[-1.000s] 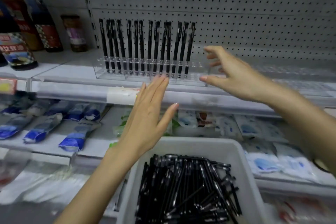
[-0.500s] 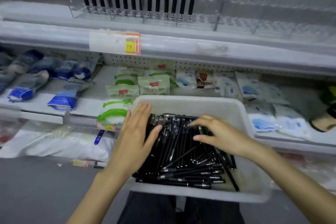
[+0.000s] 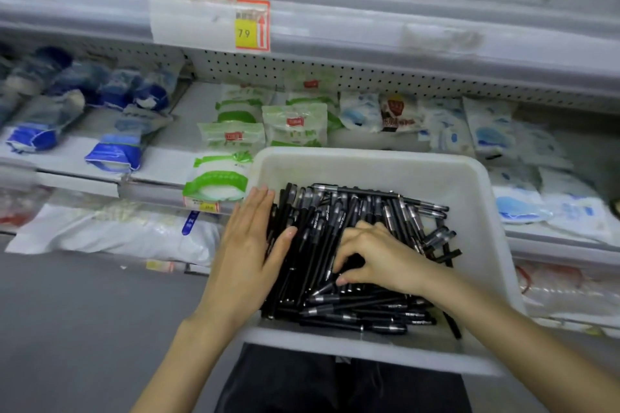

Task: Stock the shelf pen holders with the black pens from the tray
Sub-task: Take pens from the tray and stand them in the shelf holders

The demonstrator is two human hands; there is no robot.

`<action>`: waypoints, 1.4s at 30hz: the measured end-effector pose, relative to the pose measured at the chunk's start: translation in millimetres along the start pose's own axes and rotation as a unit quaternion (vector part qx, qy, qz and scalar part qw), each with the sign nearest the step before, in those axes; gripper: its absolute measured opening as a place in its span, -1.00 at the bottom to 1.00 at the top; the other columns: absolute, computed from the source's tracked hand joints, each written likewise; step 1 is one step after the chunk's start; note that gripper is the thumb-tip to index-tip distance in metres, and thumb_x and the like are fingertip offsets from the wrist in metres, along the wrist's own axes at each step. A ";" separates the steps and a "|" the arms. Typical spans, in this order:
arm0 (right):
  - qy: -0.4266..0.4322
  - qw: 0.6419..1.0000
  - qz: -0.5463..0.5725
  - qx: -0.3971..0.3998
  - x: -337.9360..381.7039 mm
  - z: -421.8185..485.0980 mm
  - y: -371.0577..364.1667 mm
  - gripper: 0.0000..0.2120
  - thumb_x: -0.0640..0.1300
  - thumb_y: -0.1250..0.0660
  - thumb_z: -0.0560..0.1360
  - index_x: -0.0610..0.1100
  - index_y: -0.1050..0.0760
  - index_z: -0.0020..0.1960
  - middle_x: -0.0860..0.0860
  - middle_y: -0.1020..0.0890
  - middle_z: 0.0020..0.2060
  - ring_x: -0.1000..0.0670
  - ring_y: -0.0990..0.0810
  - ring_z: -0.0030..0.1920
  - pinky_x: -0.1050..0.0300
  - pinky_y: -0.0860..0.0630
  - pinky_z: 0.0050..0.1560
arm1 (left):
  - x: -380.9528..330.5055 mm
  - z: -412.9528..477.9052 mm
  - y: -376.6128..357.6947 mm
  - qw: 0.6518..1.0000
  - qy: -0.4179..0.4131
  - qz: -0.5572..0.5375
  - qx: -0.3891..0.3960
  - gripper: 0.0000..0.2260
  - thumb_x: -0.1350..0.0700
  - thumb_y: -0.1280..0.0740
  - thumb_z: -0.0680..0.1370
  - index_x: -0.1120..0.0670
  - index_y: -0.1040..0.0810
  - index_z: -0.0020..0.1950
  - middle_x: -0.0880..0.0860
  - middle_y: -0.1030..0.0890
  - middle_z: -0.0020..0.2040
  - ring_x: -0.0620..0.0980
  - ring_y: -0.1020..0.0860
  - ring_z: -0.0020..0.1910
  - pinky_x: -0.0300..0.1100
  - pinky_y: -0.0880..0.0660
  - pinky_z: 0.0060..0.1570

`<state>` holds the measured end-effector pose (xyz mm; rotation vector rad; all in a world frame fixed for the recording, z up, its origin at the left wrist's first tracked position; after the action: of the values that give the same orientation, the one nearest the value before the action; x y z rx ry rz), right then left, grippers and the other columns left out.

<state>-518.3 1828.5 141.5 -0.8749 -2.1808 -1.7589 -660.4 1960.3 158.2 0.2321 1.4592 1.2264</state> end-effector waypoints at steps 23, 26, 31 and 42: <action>0.016 0.951 0.293 -0.097 35.2 -33.2 90.6 -0.73 -0.29 -0.43 0.43 0.00 -0.53 0.03 0.02 -0.57 -0.21 0.13 -0.57 -0.26 0.24 -0.53 -0.21 | -37.4 22.9 45.1 0.997 -0.043 -0.022 -0.060 -0.39 -0.25 0.01 0.57 0.04 -0.18 0.54 -0.13 -0.14 0.51 -0.24 -0.02 0.51 -0.27 0.06 0.48; 0.049 0.949 0.285 -0.125 57.1 -43.6 111.9 -0.74 -0.29 -0.37 0.48 0.04 -0.54 0.05 0.13 -0.58 -0.24 0.17 -0.55 -0.31 0.19 -0.49 -0.31 | -56.7 33.6 62.4 0.994 -0.079 -0.025 -0.075 -0.41 -0.23 -0.01 0.58 0.04 -0.21 0.53 -0.09 -0.18 0.53 -0.22 -0.06 0.51 -0.19 -0.01 0.49; 0.094 0.941 0.259 -0.196 90.5 -61.3 160.8 -0.73 -0.07 -0.23 0.52 -0.12 -0.58 0.13 0.14 -0.57 -0.34 0.23 -0.44 -0.38 0.44 -0.32 -0.35 | -95.9 57.5 98.4 0.980 -0.158 -0.046 -0.113 -0.45 -0.21 -0.04 0.59 0.02 -0.27 0.51 -0.10 -0.21 0.53 -0.24 -0.08 0.51 -0.05 -0.16 0.47; 0.145 0.853 0.223 -0.449 125.3 -69.3 328.6 -0.89 -0.09 -0.33 0.50 0.07 -0.62 -0.10 0.21 -0.65 -0.24 0.26 -0.54 -0.15 0.42 -0.45 -0.07 | -163.9 144.5 152.4 0.960 -0.227 0.069 -0.151 -0.47 -0.22 0.02 0.61 -0.03 -0.16 0.53 -0.13 -0.12 0.52 -0.31 0.02 0.46 -0.38 0.19 0.41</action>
<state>-448.5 1840.1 492.9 -1.0583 -0.7890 -2.4116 -562.0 1985.4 404.5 0.3830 0.8583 1.3814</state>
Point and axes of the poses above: each hand's wrist, its own z-axis towards the middle knuckle, its own y-axis out of the back of the hand, x = y × z, the point moved 4 cm from there along z, towards the middle knuckle
